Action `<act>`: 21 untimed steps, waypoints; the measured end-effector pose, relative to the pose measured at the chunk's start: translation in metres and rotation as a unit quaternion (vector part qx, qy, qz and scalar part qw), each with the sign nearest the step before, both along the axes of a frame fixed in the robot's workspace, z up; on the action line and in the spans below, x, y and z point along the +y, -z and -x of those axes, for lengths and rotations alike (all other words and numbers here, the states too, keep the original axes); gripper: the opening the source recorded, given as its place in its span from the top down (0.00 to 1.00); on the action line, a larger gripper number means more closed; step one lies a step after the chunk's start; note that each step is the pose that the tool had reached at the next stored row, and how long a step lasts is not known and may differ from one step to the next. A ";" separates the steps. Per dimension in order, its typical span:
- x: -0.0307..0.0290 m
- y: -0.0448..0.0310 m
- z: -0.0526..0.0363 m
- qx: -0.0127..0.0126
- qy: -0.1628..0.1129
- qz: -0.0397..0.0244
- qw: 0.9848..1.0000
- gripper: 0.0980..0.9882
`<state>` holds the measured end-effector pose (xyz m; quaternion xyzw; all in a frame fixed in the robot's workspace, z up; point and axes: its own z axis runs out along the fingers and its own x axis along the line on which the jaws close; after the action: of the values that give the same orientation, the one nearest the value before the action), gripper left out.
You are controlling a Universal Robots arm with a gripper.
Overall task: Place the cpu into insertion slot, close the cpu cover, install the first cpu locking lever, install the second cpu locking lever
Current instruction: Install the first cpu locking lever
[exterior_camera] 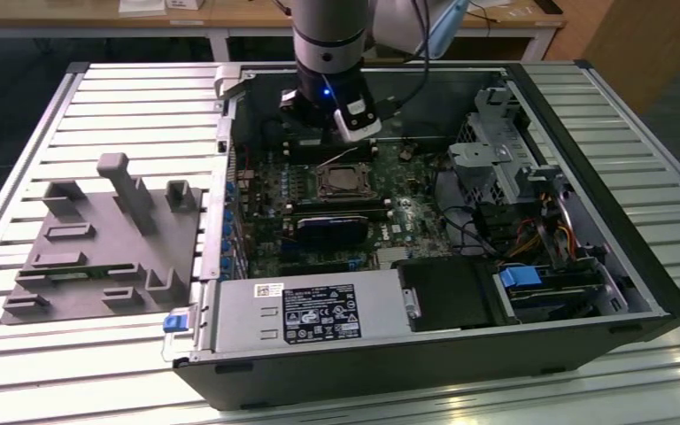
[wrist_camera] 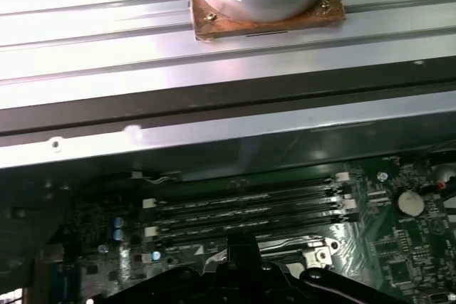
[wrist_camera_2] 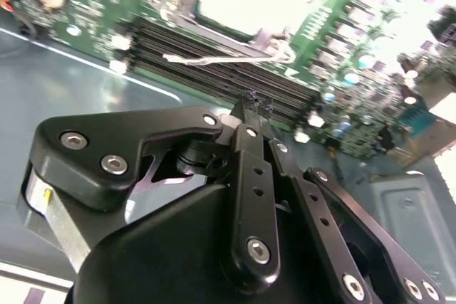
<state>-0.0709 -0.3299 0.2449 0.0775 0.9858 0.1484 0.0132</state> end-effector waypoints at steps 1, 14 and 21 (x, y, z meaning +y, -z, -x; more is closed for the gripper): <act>0.0000 0.0000 -0.0024 0.000 0.000 0.000 1.000 1.00; -0.0012 0.0049 -0.0072 -0.018 0.000 0.003 1.000 1.00; -0.0013 0.0083 -0.0072 -0.037 0.000 0.021 0.999 1.00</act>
<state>-0.0637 -0.3313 0.2366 0.0717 0.9875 0.1304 0.0513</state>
